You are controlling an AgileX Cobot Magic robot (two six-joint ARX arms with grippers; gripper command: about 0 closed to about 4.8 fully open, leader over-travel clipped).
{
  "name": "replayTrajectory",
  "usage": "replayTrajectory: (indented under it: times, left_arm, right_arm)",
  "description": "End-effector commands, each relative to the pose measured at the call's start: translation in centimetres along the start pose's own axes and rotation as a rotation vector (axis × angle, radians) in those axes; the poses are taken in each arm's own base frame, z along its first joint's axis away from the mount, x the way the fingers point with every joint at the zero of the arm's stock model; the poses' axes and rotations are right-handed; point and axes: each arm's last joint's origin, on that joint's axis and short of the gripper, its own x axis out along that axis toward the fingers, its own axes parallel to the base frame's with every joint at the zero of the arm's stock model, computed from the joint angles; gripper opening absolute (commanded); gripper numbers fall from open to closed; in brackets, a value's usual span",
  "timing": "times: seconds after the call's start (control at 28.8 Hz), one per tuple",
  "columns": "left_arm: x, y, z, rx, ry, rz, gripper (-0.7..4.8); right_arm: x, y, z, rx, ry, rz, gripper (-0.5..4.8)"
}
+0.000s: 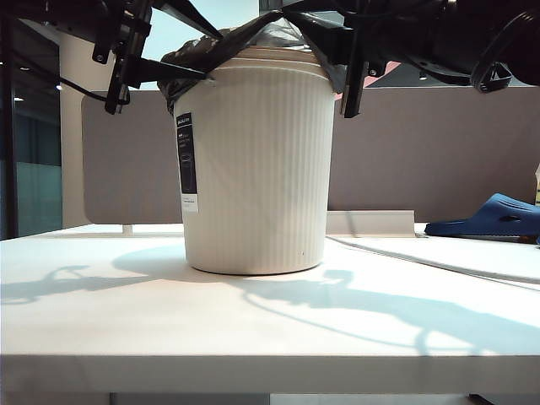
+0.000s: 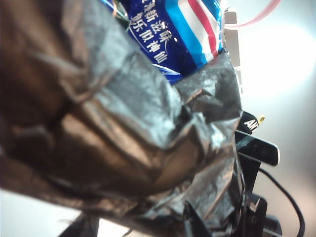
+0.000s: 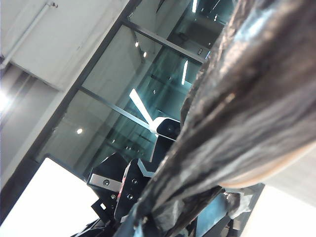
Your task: Open the ring lid of the trash can, pull out the black garbage bag inside, and place it on the table.
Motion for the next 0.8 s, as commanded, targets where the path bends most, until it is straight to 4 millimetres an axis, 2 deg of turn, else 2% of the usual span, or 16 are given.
replayTrajectory:
  times: [0.03,0.14,0.21,0.24,0.31,0.56,0.63,0.8]
  left_arm:
    - [0.4,-1.0,0.0,0.024,-0.054,-0.035,2.15]
    - [0.5,-1.1,-0.1,0.012,-0.067,-0.038,2.14]
    - [0.7,-1.2,-0.2,0.014,-0.068,-0.040,1.87]
    - [0.7,-1.3,-0.2,0.015,-0.065,-0.041,1.37]
    - [0.8,-1.4,-0.3,0.017,-0.061,-0.045,0.81]
    - [0.7,-1.6,-0.4,0.022,-0.039,-0.061,0.47]
    - [0.5,-1.9,-0.5,0.029,-0.040,-0.067,0.10]
    - [-0.6,-3.0,-0.8,0.066,-0.049,-0.073,-0.06]
  right_arm:
    - [0.1,0.6,0.0,-0.008,0.006,0.042,-0.01]
    - [0.3,0.6,-0.3,-0.001,0.014,0.045,-0.01]
    - [0.3,0.6,-0.3,0.000,0.015,0.045,-0.01]
    - [0.4,0.6,-0.5,0.002,0.019,0.046,-0.01]
    - [0.4,0.7,-0.6,0.000,0.023,0.049,-0.01]
    - [0.5,0.7,-0.6,0.001,0.030,0.047,-0.01]
    - [0.5,0.6,-0.6,0.004,0.032,0.043,-0.01]
    - [0.5,0.5,-0.7,0.006,0.044,0.038,-0.01]
